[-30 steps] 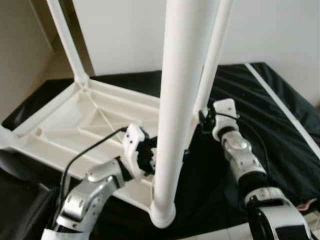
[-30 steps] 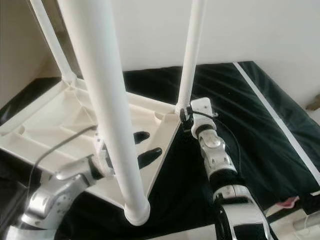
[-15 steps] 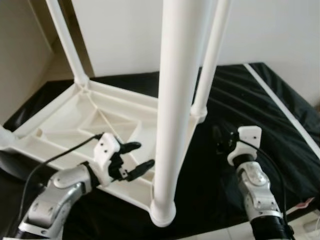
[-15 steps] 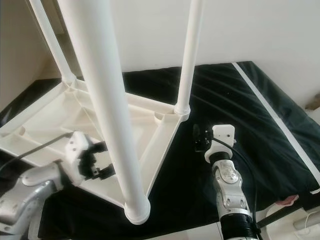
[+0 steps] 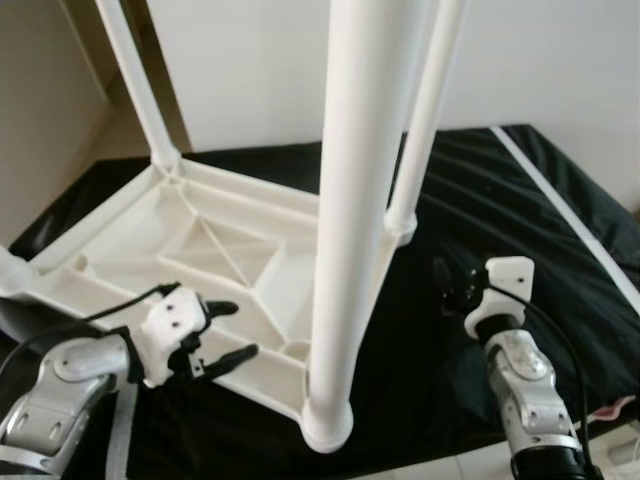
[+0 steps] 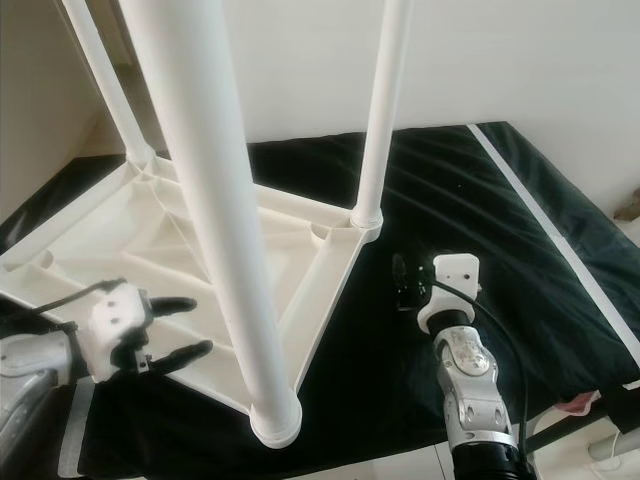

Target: Building children table

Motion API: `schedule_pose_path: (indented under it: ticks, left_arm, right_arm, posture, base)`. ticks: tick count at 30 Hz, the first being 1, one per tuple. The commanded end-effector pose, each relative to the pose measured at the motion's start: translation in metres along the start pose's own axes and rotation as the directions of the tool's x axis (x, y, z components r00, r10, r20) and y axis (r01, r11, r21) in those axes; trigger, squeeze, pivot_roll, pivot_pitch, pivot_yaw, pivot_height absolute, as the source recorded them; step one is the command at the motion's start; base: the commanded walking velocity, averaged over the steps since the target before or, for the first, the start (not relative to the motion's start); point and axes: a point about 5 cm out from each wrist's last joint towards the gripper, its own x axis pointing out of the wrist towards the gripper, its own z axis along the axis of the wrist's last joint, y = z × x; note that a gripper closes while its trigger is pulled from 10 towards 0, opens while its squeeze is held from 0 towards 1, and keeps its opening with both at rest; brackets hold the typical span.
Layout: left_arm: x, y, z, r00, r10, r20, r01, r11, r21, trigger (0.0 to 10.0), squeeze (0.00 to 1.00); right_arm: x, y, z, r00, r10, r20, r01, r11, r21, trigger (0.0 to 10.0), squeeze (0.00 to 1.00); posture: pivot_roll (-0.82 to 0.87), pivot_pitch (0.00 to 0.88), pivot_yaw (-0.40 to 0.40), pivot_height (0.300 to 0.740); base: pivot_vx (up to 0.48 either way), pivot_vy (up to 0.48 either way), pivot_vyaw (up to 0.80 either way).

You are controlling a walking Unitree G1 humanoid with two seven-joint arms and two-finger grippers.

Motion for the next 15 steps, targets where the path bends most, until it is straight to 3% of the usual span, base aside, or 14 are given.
schedule_pose_path:
  ticks: [1,9,15]
  left_arm:
    - [0.0,0.006,-0.011,0.993,0.08,-0.089,-0.077,0.996,0.039,10.0,0.0]
    - [0.0,0.02,-0.024,0.965,0.199,-0.171,-0.179,0.976,0.124,10.0,0.0]
    - [0.005,0.03,-0.035,0.93,0.281,-0.238,-0.262,0.959,0.108,10.0,0.0]
  right_arm:
    - [-0.002,0.0,-0.002,1.0,0.011,-0.019,-0.011,1.0,0.004,10.0,0.0]
    - [0.0,-0.004,0.0,1.0,0.005,-0.027,-0.005,1.0,-0.009,10.0,0.0]
    - [0.0,-0.003,0.001,0.999,0.001,-0.037,-0.002,1.0,-0.013,10.0,0.0]
  posture:
    - [0.02,0.002,-0.001,0.74]
    - [0.01,0.002,-0.004,0.74]
    - [0.01,0.001,0.003,0.74]
  base:
    - [0.0,0.0,0.0]
    - [0.0,0.0,0.0]
    - [0.0,0.0,0.0]
